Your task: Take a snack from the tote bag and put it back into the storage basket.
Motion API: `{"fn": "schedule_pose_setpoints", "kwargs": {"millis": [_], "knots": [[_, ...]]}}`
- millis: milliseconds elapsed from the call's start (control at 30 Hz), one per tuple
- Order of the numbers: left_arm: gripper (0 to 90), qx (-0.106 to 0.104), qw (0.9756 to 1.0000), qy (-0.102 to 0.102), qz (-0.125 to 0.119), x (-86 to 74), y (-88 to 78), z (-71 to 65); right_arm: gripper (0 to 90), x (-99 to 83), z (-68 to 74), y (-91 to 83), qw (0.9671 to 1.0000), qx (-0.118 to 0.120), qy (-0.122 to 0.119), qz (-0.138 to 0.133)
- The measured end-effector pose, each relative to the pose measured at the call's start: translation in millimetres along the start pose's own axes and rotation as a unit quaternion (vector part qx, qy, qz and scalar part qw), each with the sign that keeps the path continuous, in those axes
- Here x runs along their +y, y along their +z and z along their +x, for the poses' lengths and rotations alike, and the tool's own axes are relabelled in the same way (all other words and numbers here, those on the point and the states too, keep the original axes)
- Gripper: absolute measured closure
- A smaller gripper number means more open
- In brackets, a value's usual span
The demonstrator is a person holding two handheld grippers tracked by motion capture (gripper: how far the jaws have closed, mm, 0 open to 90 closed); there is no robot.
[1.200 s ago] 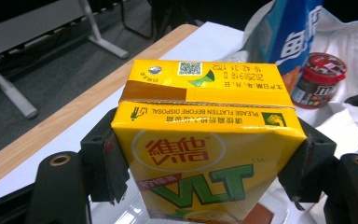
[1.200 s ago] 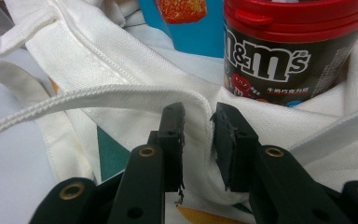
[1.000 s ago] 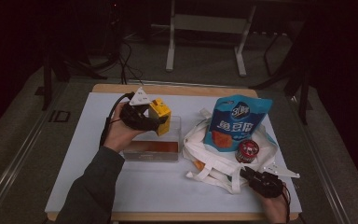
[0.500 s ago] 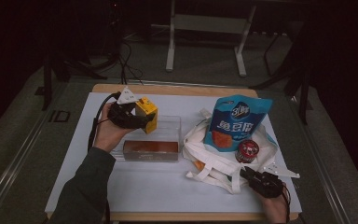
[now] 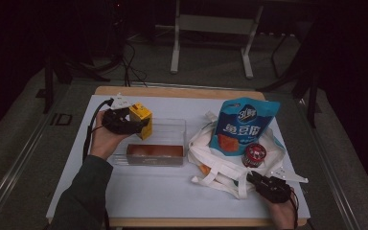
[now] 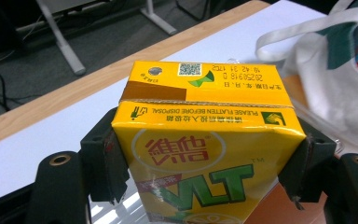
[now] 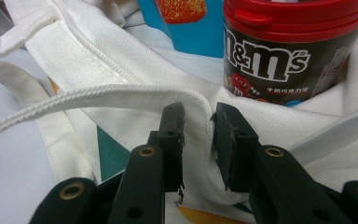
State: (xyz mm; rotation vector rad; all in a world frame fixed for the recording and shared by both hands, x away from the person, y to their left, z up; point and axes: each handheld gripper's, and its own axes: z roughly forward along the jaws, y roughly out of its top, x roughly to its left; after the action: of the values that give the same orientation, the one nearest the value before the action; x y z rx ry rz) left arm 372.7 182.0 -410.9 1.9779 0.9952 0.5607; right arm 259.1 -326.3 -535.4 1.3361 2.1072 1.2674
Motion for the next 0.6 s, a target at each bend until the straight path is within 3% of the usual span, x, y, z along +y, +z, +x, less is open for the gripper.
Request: {"fn": "schedule_pose_setpoints", "kwargs": {"millis": [467,600], "knots": [[28.9,0.022,0.9996,-0.013,0.016,-21.8,0.5,11.7,72.8,-0.1,0.1,0.0,1.0,0.0,0.0,0.0],[28.9,0.027,0.9994,-0.018,0.011,-23.1,-0.5,13.9,72.8,-0.1,0.1,0.0,1.0,-0.001,0.001,0.0]]}}
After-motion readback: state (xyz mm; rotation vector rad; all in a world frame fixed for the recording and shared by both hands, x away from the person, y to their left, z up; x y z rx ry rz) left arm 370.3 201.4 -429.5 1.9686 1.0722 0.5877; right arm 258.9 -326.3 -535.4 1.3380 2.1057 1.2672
